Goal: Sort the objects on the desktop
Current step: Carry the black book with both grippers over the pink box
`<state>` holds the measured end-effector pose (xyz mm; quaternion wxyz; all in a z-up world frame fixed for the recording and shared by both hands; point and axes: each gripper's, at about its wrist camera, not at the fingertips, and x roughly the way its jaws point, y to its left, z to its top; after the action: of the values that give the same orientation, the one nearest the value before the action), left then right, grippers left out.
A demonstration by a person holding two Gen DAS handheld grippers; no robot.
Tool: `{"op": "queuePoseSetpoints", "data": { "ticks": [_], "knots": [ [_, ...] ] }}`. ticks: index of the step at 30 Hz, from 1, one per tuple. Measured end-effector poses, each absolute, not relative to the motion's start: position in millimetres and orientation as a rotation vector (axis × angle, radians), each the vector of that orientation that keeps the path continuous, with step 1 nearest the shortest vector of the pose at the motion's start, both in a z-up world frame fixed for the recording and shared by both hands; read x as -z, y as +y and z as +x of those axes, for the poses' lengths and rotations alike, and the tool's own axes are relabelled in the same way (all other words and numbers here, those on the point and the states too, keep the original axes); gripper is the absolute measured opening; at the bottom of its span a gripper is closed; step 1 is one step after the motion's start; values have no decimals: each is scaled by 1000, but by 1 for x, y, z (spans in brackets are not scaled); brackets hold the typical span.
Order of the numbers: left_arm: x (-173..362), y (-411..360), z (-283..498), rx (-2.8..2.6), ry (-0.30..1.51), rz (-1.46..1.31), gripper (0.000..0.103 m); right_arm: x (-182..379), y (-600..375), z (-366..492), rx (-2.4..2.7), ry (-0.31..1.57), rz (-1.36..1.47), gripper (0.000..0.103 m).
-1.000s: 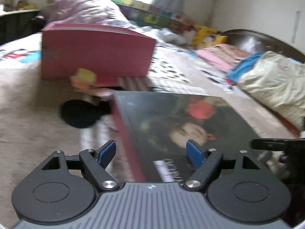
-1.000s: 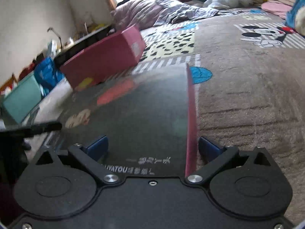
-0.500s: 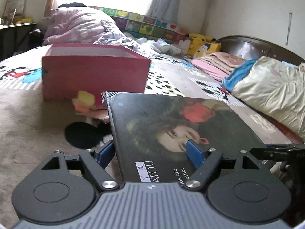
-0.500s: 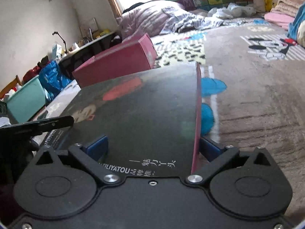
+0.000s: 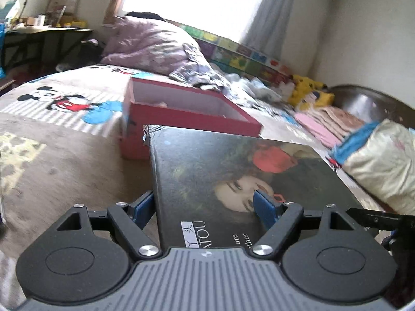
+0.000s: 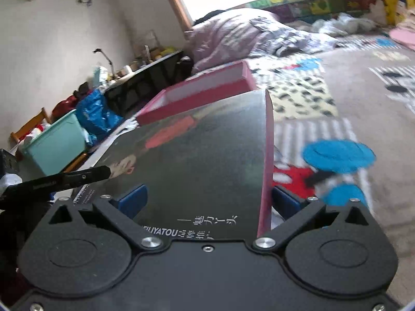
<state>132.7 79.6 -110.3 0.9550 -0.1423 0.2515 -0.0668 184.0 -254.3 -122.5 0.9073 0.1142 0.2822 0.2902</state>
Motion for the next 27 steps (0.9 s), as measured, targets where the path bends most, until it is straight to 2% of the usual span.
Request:
{"op": "queuePoseSetpoints", "data": {
  "ticks": [13,27],
  "knots": [
    [76,121,170,102,460,-247,80,99,-208,232,-659,543,233,103],
    [72,140,209,94,465,-263,80,84,-192,276,-681,527,243,103]
  ]
}}
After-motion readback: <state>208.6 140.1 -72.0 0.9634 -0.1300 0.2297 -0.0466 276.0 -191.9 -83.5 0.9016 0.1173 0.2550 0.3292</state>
